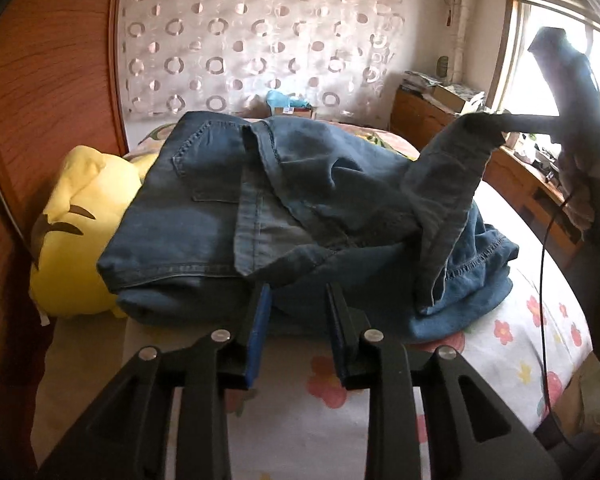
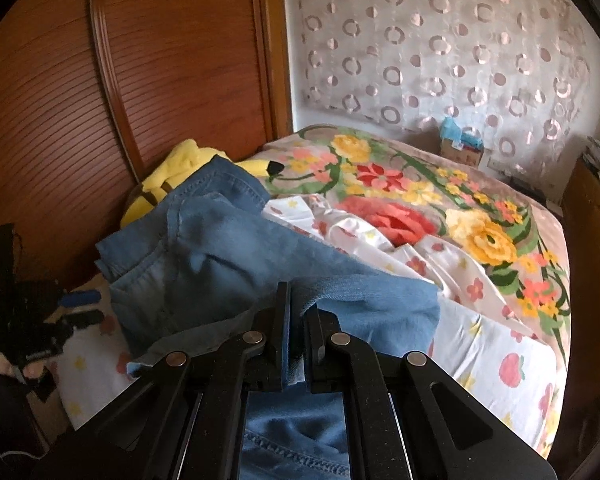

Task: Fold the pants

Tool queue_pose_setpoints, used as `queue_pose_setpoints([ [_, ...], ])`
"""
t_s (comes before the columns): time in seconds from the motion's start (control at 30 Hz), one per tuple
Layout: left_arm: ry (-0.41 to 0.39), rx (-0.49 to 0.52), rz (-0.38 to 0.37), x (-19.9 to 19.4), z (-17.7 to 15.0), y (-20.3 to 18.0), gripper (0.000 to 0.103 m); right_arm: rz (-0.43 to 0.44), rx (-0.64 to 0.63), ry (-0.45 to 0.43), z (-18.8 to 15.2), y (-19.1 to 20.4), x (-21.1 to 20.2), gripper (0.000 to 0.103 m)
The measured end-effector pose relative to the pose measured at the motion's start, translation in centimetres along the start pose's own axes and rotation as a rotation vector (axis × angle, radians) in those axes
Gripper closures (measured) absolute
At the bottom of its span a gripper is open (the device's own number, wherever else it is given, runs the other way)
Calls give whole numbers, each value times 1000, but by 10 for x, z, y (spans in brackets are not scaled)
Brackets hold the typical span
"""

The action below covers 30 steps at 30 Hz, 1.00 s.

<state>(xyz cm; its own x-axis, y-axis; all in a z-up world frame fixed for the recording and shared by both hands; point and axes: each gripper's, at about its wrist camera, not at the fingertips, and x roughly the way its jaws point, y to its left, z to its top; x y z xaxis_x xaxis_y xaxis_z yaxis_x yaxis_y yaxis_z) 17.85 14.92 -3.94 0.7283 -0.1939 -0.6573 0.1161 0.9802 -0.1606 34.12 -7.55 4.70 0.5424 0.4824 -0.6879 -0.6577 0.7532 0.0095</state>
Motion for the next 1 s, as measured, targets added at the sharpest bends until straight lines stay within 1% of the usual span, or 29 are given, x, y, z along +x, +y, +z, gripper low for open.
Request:
queue_pose_setpoints([
  [0.07, 0, 1, -11, 5, 7, -2, 76, 3, 8, 6, -3, -2, 3, 101],
  [0.23, -11, 54, -14, 14, 26, -12, 75, 6, 17, 26, -13, -7, 7, 101],
  [0.3, -8, 61, -6, 17, 32, -12, 75, 7, 18, 29, -16, -8, 7, 101],
  [0.43, -27, 63, -13, 15, 40, -11, 75, 4, 17, 33, -21, -10, 8, 101],
  [0.47, -19, 67, -14, 18, 41, -11, 74, 5, 18, 35, -22, -11, 9, 101],
  [0.57, 34, 82, 1, 33, 37, -10, 73, 8, 20, 42, -26, -15, 13, 101],
  [0.6, 69, 80, 14, 41, 32, -9, 73, 8, 21, 45, -27, -16, 15, 101],
  [0.67, 102, 75, 13, 48, 23, -8, 73, 11, 24, 49, -29, -16, 18, 101],
  [0.77, 115, 75, 12, 50, 13, -11, 73, 13, 18, 54, -31, -17, 21, 101],
  [1.0, 113, 93, 51, 50, 1, -22, 73, 17, 19, 64, -32, -20, 29, 101],
])
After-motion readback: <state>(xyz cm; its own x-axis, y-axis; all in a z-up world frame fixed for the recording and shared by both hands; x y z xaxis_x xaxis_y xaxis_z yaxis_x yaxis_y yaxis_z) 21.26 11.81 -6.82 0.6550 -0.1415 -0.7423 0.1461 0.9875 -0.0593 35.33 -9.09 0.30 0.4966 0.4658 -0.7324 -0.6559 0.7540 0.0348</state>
